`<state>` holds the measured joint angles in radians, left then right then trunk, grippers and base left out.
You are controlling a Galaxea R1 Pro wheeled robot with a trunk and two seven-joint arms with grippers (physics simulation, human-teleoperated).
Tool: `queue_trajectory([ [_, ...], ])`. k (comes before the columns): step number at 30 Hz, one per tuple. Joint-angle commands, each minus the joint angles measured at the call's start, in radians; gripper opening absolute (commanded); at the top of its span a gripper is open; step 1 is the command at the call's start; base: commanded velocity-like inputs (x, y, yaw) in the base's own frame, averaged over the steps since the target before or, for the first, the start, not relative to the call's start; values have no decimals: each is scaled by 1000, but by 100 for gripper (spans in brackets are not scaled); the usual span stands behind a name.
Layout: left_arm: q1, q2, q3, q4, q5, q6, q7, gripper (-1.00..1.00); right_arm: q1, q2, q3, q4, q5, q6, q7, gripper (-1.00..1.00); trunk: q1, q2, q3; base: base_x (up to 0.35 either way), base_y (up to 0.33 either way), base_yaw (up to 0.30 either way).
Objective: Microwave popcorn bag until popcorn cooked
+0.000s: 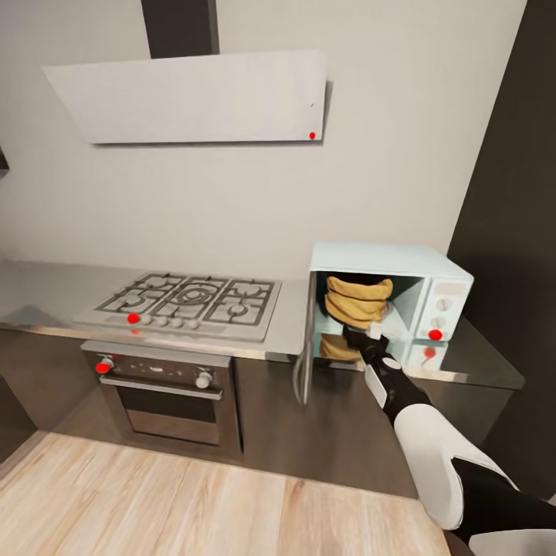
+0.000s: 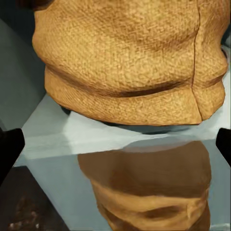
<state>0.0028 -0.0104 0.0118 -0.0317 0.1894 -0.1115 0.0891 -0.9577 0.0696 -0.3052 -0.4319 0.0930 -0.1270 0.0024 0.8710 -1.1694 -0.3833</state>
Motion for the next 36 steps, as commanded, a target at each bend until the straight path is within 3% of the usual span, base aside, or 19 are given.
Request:
queue_trajectory([
  [1,0,0,1,-1,5,-2,2,100,-1,0,-7,0,10,-3,0,100,1,0,-1,321,0,0],
  [7,0,0,1,-2,5,-2,2,100,-1,-8,-7,-1,10,-6,-4,100,1,0,-1,321,-10,0],
  [15,0,0,1,-2,5,-2,1,100,-1,-55,-8,-1,7,-43,-4,100,1,0,-1,264,-161,0],
  [21,0,0,1,-2,4,-2,1,100,-1,-58,-5,-1,8,-41,-4,100,1,0,-1,151,-108,0],
  [30,0,-3,3,-2,5,-3,5,100,-1,-44,-5,11,10,-30,17,100,1,0,-1,-221,-3,0],
  [36,0,-4,2,-2,5,-3,6,100,-1,-42,-5,10,68,-27,15,100,1,0,-1,-337,0,0],
])
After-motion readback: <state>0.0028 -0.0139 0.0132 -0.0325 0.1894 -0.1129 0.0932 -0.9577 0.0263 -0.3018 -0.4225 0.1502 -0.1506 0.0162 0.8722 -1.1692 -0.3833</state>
